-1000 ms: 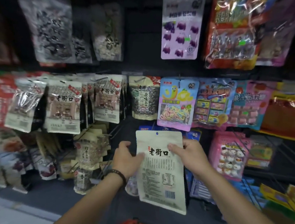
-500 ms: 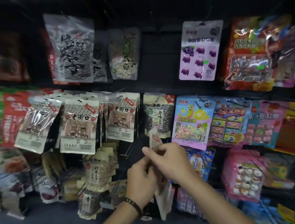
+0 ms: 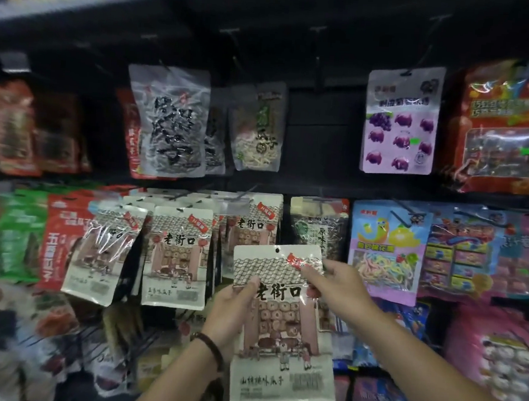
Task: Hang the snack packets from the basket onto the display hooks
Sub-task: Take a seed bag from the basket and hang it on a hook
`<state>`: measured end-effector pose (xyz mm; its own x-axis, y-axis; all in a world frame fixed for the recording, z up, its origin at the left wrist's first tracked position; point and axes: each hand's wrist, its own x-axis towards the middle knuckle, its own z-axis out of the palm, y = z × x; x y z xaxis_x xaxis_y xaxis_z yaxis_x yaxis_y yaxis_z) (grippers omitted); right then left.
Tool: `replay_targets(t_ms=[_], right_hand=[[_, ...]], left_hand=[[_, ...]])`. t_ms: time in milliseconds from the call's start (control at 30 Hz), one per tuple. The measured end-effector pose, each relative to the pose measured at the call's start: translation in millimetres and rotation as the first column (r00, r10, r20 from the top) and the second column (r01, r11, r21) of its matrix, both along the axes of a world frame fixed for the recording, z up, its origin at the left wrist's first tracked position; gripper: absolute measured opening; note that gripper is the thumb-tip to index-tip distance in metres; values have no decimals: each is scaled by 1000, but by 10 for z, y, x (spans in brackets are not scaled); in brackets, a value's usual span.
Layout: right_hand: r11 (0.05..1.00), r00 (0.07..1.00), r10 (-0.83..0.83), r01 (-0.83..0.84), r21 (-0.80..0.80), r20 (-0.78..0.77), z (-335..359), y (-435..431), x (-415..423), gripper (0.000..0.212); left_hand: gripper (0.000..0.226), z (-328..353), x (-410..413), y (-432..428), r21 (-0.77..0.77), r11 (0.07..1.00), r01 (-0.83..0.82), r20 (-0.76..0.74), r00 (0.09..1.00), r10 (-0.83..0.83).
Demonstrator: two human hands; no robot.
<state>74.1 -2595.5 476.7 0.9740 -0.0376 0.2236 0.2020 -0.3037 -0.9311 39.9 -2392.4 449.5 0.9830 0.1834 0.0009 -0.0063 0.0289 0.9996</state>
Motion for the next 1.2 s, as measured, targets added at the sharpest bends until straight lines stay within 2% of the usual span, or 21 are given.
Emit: replay_targets(t_ms=[33, 167, 367, 467, 633, 767, 867, 967, 1100, 1200], right_hand=[[1000, 1000, -3, 3, -3, 8, 12, 56, 52, 30], [997, 999, 37, -39, 66, 34, 68, 286, 209, 24], [998, 998, 53, -52, 30, -21, 158, 754, 518, 36], [998, 999, 41, -40, 52, -11, 213, 920, 703, 28], [998, 999, -8, 6, 60, 44, 329, 1043, 929, 35], [998, 996, -29, 23, 63, 88, 359, 1094, 1048, 27], [996, 993, -26, 15, 90, 117, 365, 1118, 1129, 4], [997, 993, -47, 40, 69, 111, 352, 1133, 1258, 22], [990, 991, -110, 102, 102, 76, 334, 1152, 1370, 26], [978, 978, -199, 194, 81, 67, 313, 1123, 1432, 35]], left_hand=[[90, 27, 18, 41, -8, 1000, 13, 9, 1000, -13], [100, 87, 152, 293, 8, 1000, -17, 87, 996, 16], [94, 279, 492, 692, 11, 995, -98, 145, 985, 95], [88, 360, 659, 796, 36, 989, -144, 152, 979, 137], [84, 480, 941, 879, 44, 990, -136, 159, 979, 128], [86, 476, 1116, 912, 38, 992, -124, 143, 983, 118], [86, 475, 1227, 943, 36, 990, -140, 148, 980, 133], [85, 489, 1317, 957, 54, 990, -129, 166, 979, 118], [79, 505, 1365, 918, 95, 976, -195, 200, 964, 173], [52, 436, 1337, 812, 109, 921, -374, 297, 896, 329]])
